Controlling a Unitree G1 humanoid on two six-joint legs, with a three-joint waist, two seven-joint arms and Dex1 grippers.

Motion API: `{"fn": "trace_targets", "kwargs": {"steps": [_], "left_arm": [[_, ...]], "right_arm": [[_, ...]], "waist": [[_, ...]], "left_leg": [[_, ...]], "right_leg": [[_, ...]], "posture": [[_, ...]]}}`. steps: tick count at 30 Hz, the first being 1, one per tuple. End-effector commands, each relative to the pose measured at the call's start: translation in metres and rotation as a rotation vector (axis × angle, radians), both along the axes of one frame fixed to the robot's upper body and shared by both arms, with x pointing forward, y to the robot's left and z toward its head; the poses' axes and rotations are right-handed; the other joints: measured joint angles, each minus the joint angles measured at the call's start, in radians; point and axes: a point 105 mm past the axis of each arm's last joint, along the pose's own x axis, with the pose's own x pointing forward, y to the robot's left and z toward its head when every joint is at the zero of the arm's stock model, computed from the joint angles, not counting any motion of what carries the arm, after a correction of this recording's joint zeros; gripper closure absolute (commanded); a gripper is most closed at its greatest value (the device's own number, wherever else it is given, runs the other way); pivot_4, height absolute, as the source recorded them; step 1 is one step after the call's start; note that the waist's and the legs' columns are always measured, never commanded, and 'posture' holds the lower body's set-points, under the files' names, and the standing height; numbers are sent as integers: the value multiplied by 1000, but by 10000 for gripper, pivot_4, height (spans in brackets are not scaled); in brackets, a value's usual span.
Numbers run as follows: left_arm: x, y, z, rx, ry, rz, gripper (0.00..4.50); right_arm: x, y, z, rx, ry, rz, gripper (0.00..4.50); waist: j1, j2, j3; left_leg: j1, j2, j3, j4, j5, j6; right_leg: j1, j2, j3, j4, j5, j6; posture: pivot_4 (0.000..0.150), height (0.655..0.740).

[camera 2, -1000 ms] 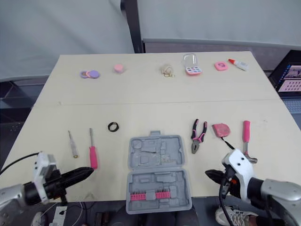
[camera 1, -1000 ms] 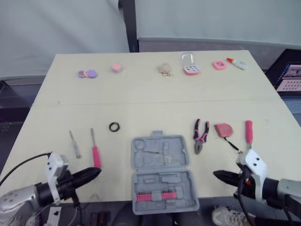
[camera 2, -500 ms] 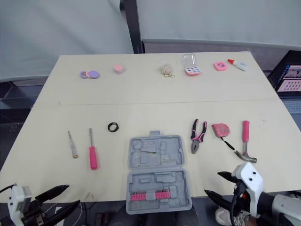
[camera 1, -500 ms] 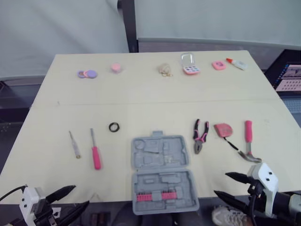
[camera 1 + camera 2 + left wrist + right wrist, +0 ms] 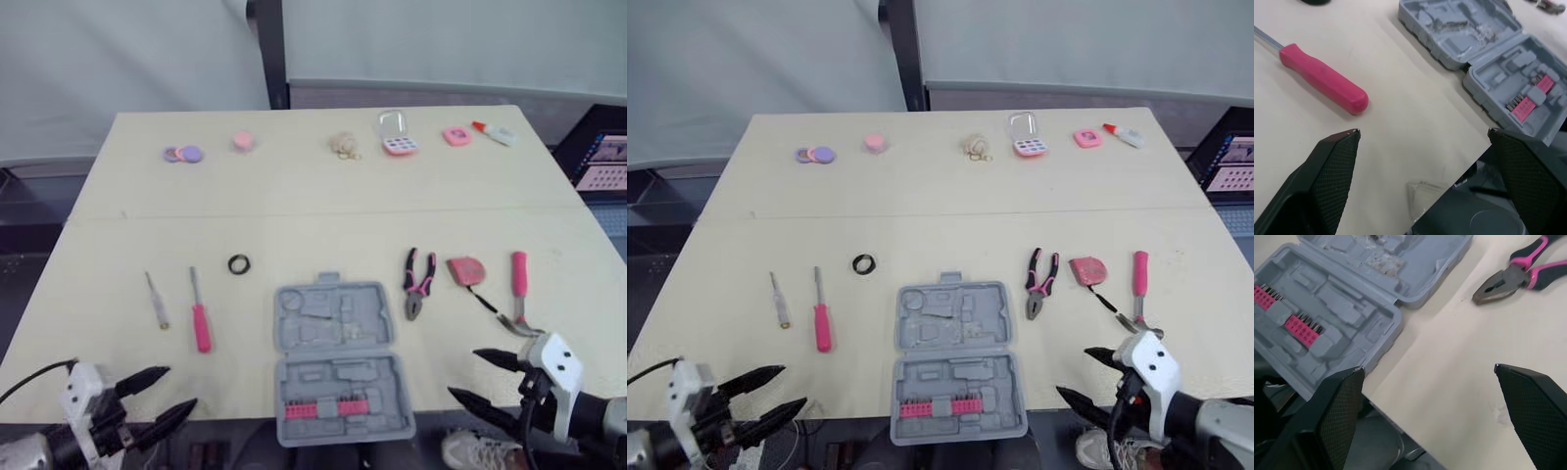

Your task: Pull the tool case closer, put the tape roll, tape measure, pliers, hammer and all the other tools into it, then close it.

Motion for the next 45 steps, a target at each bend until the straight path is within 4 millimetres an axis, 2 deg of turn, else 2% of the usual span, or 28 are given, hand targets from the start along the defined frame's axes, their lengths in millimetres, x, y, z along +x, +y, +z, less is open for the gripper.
{"fn": "trace_targets", "kwargs": {"steps": [1, 3, 7, 12, 16, 20, 24, 27, 29, 32, 34, 37, 40, 45], "left_arm": [[20, -12, 10, 55, 7, -64, 0], [36, -18, 21, 78, -12, -107, 0], [55, -32, 34, 147, -14, -178, 0], [64, -51, 37, 306, 9, -256, 0], [72, -54, 38, 391, 53, -244, 0], [71, -54, 44, 460, 81, -282, 0], [72, -59, 50, 568, 102, -333, 0], [80, -68, 64, 644, 107, -368, 0], [88, -68, 70, 731, 117, -366, 0], [114, -68, 80, 887, 94, -352, 0], [126, -69, 85, 928, 116, -327, 0], [138, -69, 86, 972, 150, -340, 0], [153, -66, 80, 1019, 153, -354, 0], [167, -61, 66, 1063, 170, -428, 0]], "right_arm": [[6, 2, 21, -54, -121, 37, 266], [10, 6, 32, -28, -198, 53, 266], [12, 4, 38, -62, -233, 103, 266], [4, 0, 45, -55, -238, 170, 266], [-6, 0, 42, -41, -208, 201, 266], [-11, 9, 39, -7, -189, 235, 266], [-8, 12, 36, 7, -197, 239, 266], [-3, 14, 40, 13, -220, 234, 266], [0, 14, 41, 10, -231, 232, 266], [3, 11, 43, -3, -237, 228, 266], [3, 9, 43, -12, -235, 229, 266], [0, 6, 45, -25, -233, 219, 266], [-3, 4, 44, -38, -234, 197, 266], [-6, 5, 43, -40, -239, 168, 266]], "waist": [[1, 0, 0], [-2, 0, 0], [-11, 0, 0], [-14, 1, 0], [-10, 1, 0], [-11, 1, 0], [-10, 1, 1], [-6, 0, 1], [-6, 0, 1], [-6, 0, 1], [-7, 0, 1], [-9, -1, 1], [-11, -1, 2], [-9, -3, 3]], "left_leg": [[0, 0, 0, 0, 0, 0], [0, -1, 0, 0, 0, 0], [0, -3, 0, 0, 0, 0], [1, -3, 0, 0, 0, -1], [1, -2, 0, 0, 0, -1], [1, -2, 0, 0, 0, -2], [1, -1, 0, 0, 0, -2], [0, -2, 0, 1, 0, -2], [-1, -2, 0, 3, 0, -2], [0, -2, 0, 3, -1, -2], [-1, -2, 1, 4, 0, -2], [-2, -2, 1, 4, -1, -2], [-2, -1, 2, 4, -1, -2], [-2, 0, 2, 5, -1, -2]], "right_leg": [[0, 0, 0, 0, 0, 0], [0, 0, 0, 1, 0, 0], [-1, 1, 0, 4, 0, 0], [-2, 1, 0, 4, 0, 1], [-2, 3, 0, 4, 0, 1], [-1, 4, 1, 4, 0, 1], [-2, 5, 2, 4, 0, 1], [-1, 5, 4, 4, 0, 1], [-1, 6, 4, 4, 0, 1], [-2, 8, 7, 5, 0, 1], [-2, 9, 8, 5, 0, 1], [-2, 10, 9, 5, 0, 1], [-3, 11, 9, 5, 1, 1], [-3, 11, 9, 6, 1, 1]], "posture": [[1500, 7400], [1500, 7400], [1500, 7400], [1500, 7400], [1500, 7400], [1500, 7400], [1500, 7400], [1500, 7400], [1500, 7400], [1500, 7400], [1500, 7400], [1500, 7400], [1500, 7400], [1500, 7400]]}}
